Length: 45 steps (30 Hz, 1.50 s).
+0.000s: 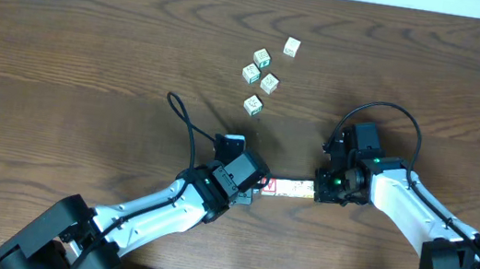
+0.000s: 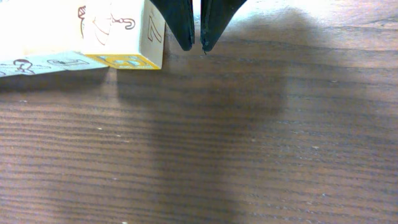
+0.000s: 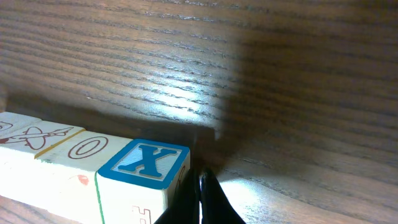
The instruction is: Lift 5 blocks
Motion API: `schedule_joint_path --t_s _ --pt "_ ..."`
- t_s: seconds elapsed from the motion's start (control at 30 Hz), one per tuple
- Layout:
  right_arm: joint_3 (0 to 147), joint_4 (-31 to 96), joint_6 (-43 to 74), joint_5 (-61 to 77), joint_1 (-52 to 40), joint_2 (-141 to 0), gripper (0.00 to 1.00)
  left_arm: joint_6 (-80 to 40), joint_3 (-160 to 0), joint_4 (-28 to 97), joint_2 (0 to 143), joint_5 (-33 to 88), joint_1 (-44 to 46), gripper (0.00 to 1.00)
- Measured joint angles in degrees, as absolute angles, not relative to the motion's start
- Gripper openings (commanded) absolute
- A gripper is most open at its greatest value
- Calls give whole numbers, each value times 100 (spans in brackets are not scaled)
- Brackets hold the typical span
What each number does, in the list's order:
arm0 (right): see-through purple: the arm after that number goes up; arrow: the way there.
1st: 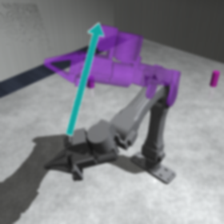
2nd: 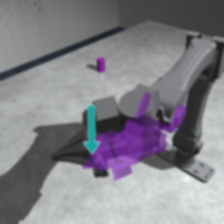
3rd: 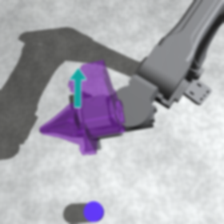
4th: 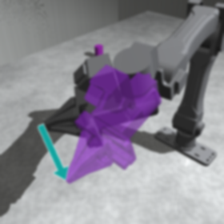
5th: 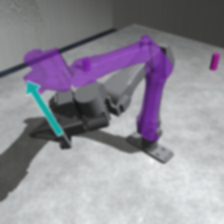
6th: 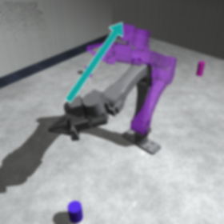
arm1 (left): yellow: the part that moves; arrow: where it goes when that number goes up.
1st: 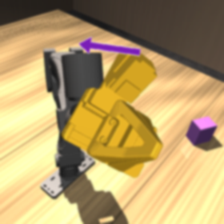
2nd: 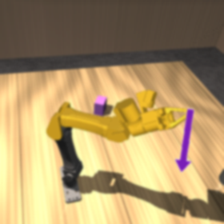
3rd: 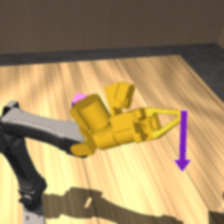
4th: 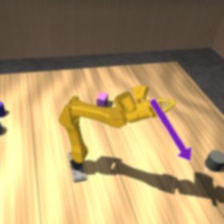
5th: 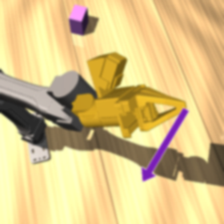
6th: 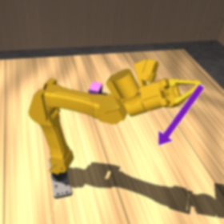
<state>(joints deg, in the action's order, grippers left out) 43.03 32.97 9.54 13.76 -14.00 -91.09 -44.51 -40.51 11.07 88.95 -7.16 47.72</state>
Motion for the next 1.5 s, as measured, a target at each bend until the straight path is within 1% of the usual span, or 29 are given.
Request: schedule_joint_path --t_s 0.7,1.2,1.5 --pt "4303 3295 954 1426 -1400 -9109 1 -4042 -4051 930 8895 -169 4772 8" --pt "4303 3295 952 1514 -1400 -9109 1 -4034 -4051 910 8895 -32 4766 7" --pt "4303 3317 937 1472 -1400 -9109 1 -3697 -4051 1046 8895 -34 4768 7"
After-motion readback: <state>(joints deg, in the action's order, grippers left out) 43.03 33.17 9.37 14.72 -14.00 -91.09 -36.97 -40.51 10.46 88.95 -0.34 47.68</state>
